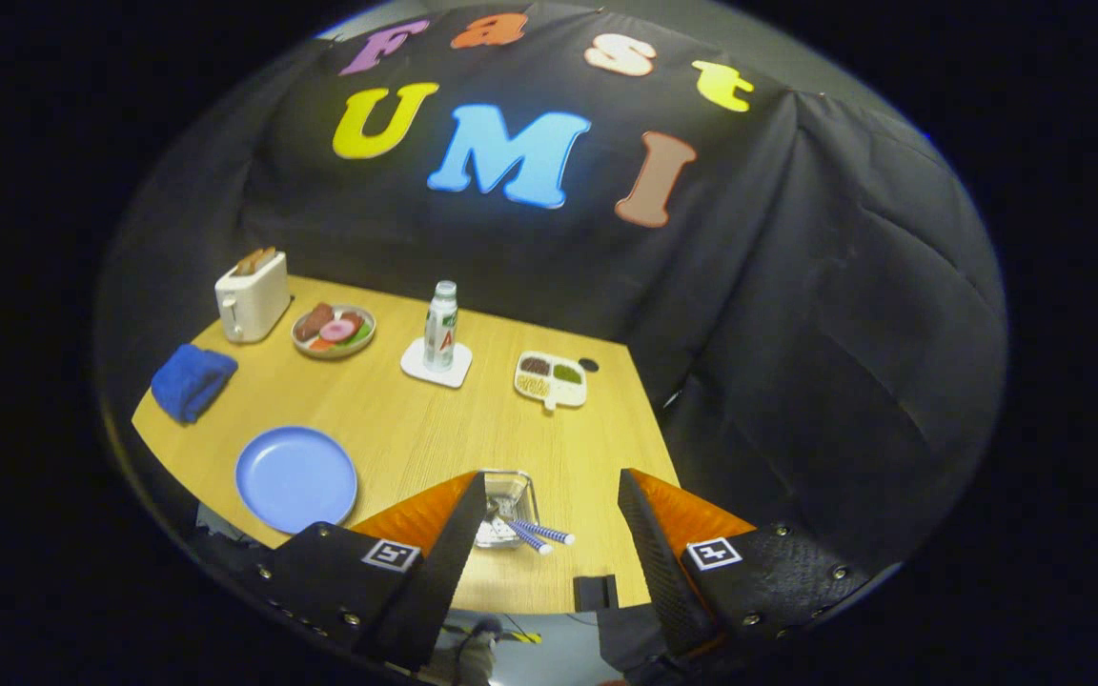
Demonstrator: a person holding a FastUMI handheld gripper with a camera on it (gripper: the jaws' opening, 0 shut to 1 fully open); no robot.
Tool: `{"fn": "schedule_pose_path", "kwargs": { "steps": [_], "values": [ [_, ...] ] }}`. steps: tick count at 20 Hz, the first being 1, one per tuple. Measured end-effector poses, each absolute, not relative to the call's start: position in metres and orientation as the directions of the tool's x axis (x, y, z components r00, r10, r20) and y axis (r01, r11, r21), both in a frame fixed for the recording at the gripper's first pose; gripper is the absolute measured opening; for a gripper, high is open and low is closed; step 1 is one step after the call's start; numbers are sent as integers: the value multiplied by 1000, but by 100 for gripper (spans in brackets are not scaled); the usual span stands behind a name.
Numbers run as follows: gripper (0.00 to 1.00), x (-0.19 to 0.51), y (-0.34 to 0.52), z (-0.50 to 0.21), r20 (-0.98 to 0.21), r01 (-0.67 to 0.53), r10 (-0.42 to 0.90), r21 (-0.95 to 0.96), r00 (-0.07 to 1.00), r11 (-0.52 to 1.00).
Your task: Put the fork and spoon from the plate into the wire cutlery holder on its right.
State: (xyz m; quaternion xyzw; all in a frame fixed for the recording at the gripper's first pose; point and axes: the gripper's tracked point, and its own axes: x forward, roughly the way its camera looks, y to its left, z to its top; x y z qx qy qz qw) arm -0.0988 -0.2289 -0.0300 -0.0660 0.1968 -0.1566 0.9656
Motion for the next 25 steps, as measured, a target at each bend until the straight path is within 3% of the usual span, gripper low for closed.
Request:
{"fn": "schedule_pose_path", "kwargs": {
  "steps": [2, 5, 7, 10, 12, 16, 18, 21, 25],
  "values": [
    [86, -101, -256, -23, -223, 310, -339, -159, 914, 938],
    [86, -106, -307, -34, -111, 350, -352, -33, 930, 936],
    [86, -94, -338, -29, 58, 321, -320, 0, 946, 947],
    [86, -56, -389, -13, 428, 351, -354, 89, 831, 932],
    [86, -36, -418, -22, 553, 369, -387, 150, 738, 917],
    [90, 37, -415, -129, 370, 295, -342, 179, 864, 939],
    [90, 55, -413, -144, 364, 284, -324, 160, 873, 945],
    [91, 81, -405, -186, 205, 243, -299, 257, 932, 935],
    [90, 94, -393, -211, 124, 215, -251, 247, 960, 945]
  ]
}}
